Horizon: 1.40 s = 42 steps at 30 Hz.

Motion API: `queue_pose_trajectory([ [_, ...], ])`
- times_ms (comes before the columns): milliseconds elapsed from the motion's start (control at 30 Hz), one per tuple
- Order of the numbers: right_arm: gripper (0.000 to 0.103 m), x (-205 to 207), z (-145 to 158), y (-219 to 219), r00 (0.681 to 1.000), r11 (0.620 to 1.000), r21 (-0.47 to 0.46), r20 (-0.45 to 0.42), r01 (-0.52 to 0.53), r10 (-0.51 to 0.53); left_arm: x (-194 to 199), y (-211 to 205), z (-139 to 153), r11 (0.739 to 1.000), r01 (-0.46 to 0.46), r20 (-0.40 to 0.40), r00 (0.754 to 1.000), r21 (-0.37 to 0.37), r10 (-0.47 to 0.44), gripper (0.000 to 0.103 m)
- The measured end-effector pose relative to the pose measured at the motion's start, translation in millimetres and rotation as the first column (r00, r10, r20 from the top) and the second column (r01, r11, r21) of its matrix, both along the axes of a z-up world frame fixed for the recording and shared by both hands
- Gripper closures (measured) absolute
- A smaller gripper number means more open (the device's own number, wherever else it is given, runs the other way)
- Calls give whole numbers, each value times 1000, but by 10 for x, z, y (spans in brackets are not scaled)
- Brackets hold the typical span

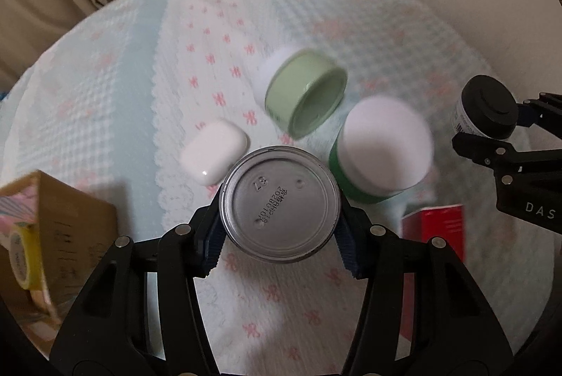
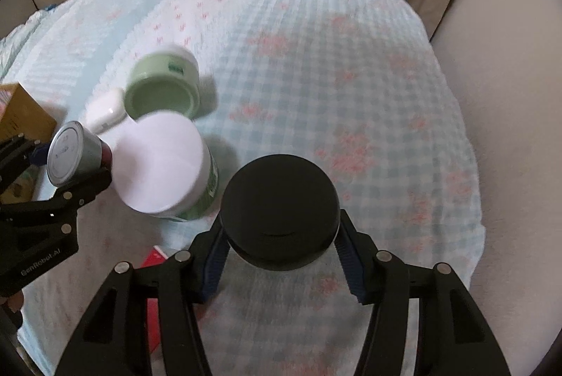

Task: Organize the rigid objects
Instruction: 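Carry the silver tin and black-lidded jar into the box and release them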

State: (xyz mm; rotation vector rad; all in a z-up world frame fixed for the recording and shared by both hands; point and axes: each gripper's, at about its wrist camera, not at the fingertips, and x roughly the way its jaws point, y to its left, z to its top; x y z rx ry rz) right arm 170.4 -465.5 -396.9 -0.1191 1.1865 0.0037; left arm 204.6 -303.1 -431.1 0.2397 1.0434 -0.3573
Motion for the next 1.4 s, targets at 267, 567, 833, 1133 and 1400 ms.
queue_pose_trajectory([
  [267, 50, -103, 741, 58, 995, 999, 27, 87, 39, -41, -142, 205, 923, 997, -43, 71, 996, -62, 47, 52],
  [567, 50, -340, 1824, 381, 980, 996, 60, 185, 62, -72, -359, 775, 2024, 985, -83, 121, 987, -150, 101, 52],
  [833, 50, -549, 2453, 1002, 969, 993, 102, 233, 58, -80, -563, 1749, 2536, 974, -142, 139, 976, -176, 167, 52],
  [1133, 50, -671, 2720, 2008, 968, 988, 147, 237, 43, -77, -649, 3000, 2716, 973, -167, 141, 972, -157, 189, 52],
  [1400, 50, -618, 2576, 2937, 973, 976, 204, 199, 75, -116, -428, 3943, 2484, 979, -155, 90, 982, -131, 168, 52],
])
